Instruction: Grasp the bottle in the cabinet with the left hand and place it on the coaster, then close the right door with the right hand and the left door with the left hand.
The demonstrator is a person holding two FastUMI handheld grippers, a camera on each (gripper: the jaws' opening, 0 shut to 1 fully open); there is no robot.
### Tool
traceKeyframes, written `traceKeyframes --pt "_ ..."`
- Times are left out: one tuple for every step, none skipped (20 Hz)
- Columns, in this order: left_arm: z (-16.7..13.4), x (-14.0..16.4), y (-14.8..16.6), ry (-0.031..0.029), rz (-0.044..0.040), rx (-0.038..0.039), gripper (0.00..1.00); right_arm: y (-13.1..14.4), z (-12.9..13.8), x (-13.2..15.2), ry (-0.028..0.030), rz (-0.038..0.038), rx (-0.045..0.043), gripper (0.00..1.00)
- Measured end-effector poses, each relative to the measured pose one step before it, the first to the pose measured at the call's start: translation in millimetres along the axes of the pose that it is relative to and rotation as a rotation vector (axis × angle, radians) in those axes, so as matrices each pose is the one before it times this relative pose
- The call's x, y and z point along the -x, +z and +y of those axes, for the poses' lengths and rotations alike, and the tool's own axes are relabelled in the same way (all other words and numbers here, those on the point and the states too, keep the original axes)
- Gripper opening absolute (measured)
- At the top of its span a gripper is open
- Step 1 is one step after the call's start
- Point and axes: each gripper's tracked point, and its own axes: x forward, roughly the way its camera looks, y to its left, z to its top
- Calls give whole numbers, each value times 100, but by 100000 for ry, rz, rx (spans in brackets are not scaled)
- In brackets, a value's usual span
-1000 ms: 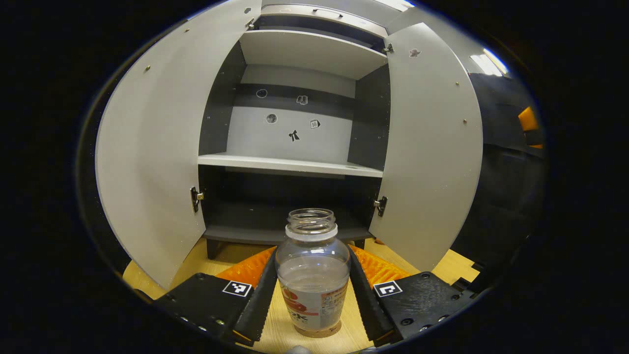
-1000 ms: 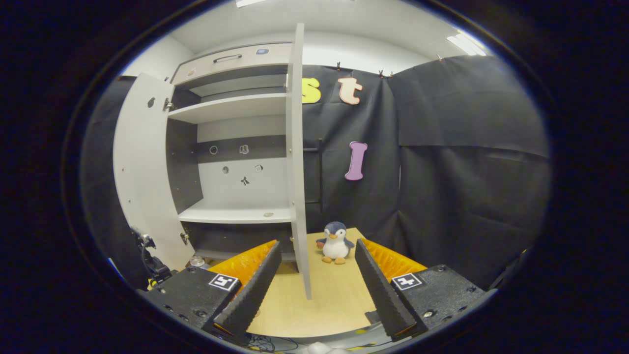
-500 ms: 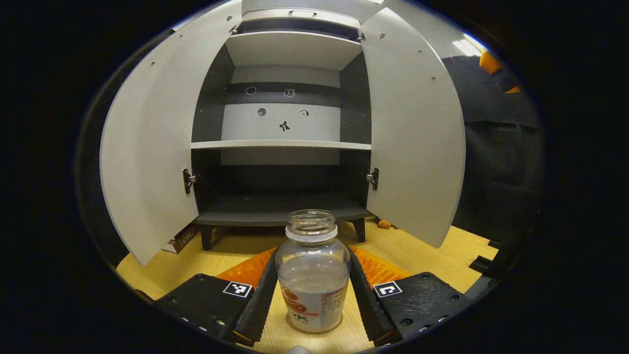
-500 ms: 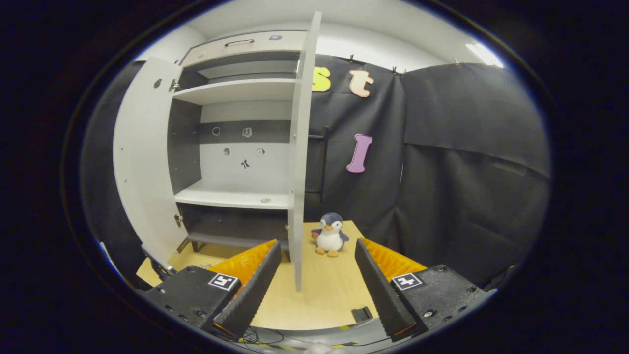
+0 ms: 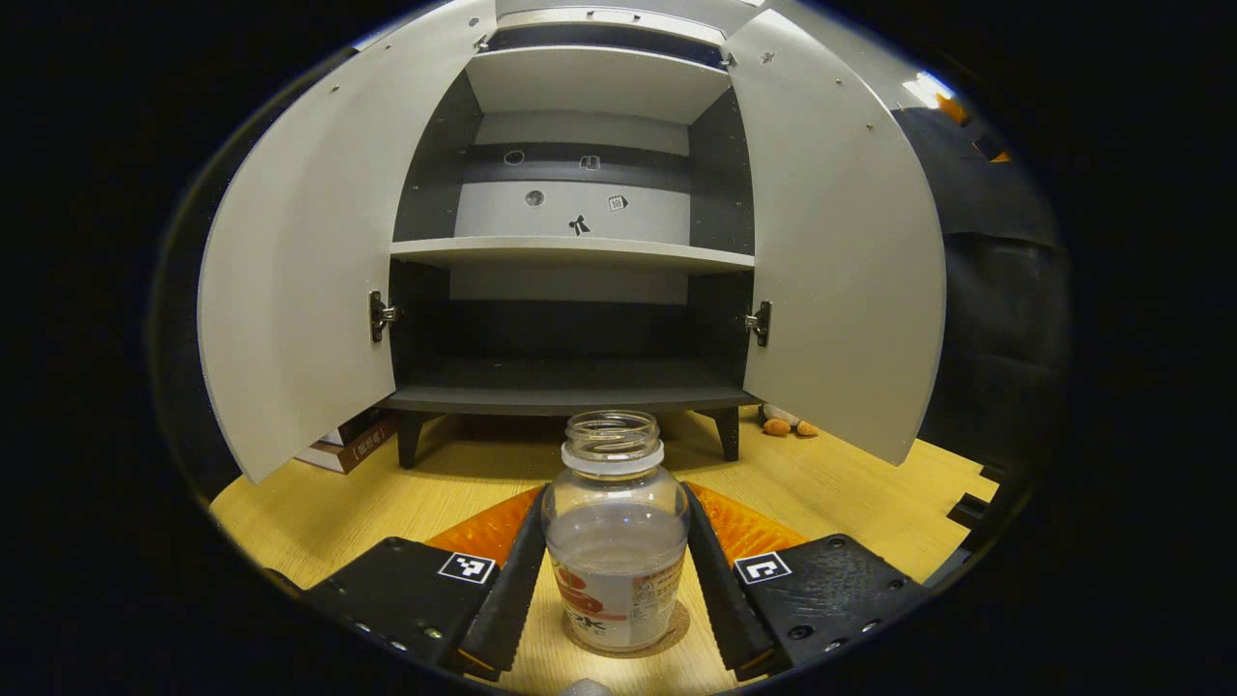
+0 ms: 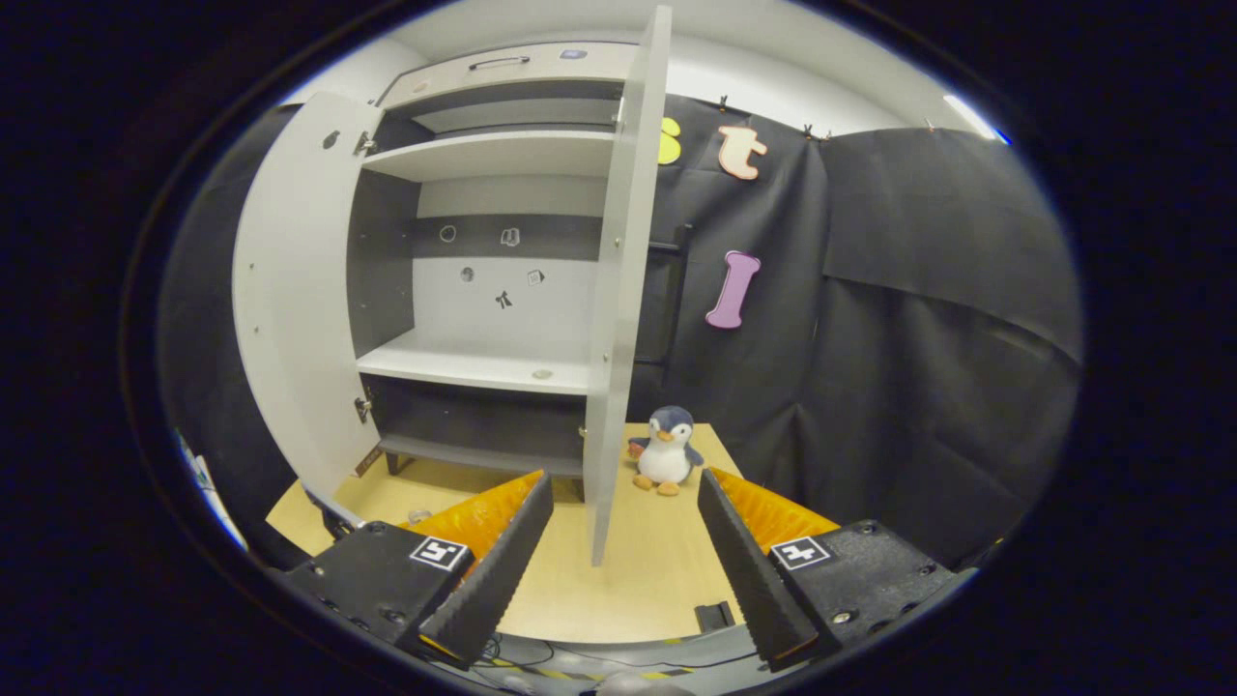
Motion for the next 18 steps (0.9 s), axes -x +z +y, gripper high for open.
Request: traceKeyframes --pt "-241 -63 -16 -225 -537 -97 75 -50 103 -138 270 382 -25 99" --pt "-229 -119 27 -624 -813 -364 75 -164 44 -163 -34 806 263 99" --pt "-148 -68 -45 -190 -363 -1537 75 12 61 -27 115 89 312 99" --pt "-179 -1 114 -381 -1094 -1234 75 44 -88 -6 -377 115 357 99" --pt "-43 62 -8 -211 -436 -548 75 -75 32 -15 -21 -19 252 99" --pt "-91 149 39 -175 -209 -992 76 36 -1 42 -22 27 109 99" --pt "-111 6 -76 -159 53 -1049 76 29 -9 5 -142 181 190 99" --pt "-123 7 -86 -373 186 -1020 77 -28 -46 -8 -89 -178 -92 99" --pt "11 19 -350 123 1210 -855 78 0 16 72 51 -119 -259 99" --pt "104 39 -314 281 1343 -327 80 75 53 29 31 -136 -313 99" --pt "26 92 -153 315 673 83 79 -46 -48 53 -71 -108 -8 99" --pt "0 48 -5 -221 -8 147 80 -13 10 85 -31 -105 39 99" --pt "53 219 44 172 -121 -136 80 2 -1 24 -68 9 -50 99" --pt "36 78 60 45 -97 -448 80 -9 -92 110 -58 -156 -173 99" --pt "156 171 176 184 -456 -534 80 -21 -63 -32 -160 -44 -85 99" --pt "6 13 259 -282 -779 -393 82 -54 -54 19 -142 48 -141 99" --pt "-74 -45 254 -301 -480 -272 82 -70 -25 66 -19 25 -341 99" --pt "-108 -76 87 -477 -242 -162 88 -21 19 88 148 19 -417 99"
